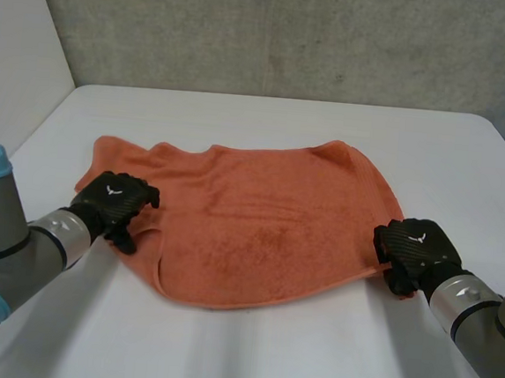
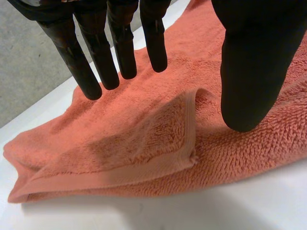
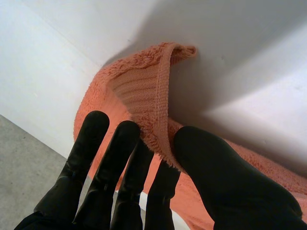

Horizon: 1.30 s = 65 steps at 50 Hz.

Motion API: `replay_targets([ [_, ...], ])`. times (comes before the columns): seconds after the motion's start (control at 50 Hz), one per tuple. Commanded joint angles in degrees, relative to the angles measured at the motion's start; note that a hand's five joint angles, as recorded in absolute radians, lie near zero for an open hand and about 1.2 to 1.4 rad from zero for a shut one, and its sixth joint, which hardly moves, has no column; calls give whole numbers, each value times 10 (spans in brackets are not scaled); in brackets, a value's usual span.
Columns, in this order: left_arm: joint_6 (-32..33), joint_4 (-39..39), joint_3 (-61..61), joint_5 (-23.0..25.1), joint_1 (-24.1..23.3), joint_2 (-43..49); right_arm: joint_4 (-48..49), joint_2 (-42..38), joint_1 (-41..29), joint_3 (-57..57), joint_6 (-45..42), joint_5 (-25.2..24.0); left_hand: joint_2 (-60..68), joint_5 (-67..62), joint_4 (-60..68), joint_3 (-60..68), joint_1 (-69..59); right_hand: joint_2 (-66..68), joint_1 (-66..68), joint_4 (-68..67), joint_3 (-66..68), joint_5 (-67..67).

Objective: Fold the laundry

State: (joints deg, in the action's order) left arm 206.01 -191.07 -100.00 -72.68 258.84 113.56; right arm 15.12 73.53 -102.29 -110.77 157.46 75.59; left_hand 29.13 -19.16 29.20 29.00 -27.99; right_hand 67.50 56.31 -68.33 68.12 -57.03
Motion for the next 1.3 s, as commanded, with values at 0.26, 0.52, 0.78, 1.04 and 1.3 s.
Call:
replay_targets([
  [0.26, 8, -20, 88, -84, -20, 83, 0, -1, 0, -2, -1, -1, 88, -88, 88, 90, -100, 125, 237, -117, 119, -130],
  [0.52, 10, -18, 90, -100, -20, 89, 0, -1, 2, -1, -1, 2, 509, -508, 508, 510, -520, 125, 237, -117, 119, -130],
  [0.78, 51, -8, 16, -142, -5, -81, -111, 110, 13, 70, -46, 9, 509, -508, 508, 510, -520, 125, 237, -117, 119, -130],
  [1.04, 41, 122, 61, -93, 47, -416, -419, 240, 39, 428, -103, 11, 509, -508, 508, 510, -520, 125, 237, -117, 119, -130],
  [1.3, 31, 170, 48, -65, 119, -308, -511, 109, 59, 415, -180, 10, 509, -508, 508, 510, -520, 125, 237, -117, 119, -130],
])
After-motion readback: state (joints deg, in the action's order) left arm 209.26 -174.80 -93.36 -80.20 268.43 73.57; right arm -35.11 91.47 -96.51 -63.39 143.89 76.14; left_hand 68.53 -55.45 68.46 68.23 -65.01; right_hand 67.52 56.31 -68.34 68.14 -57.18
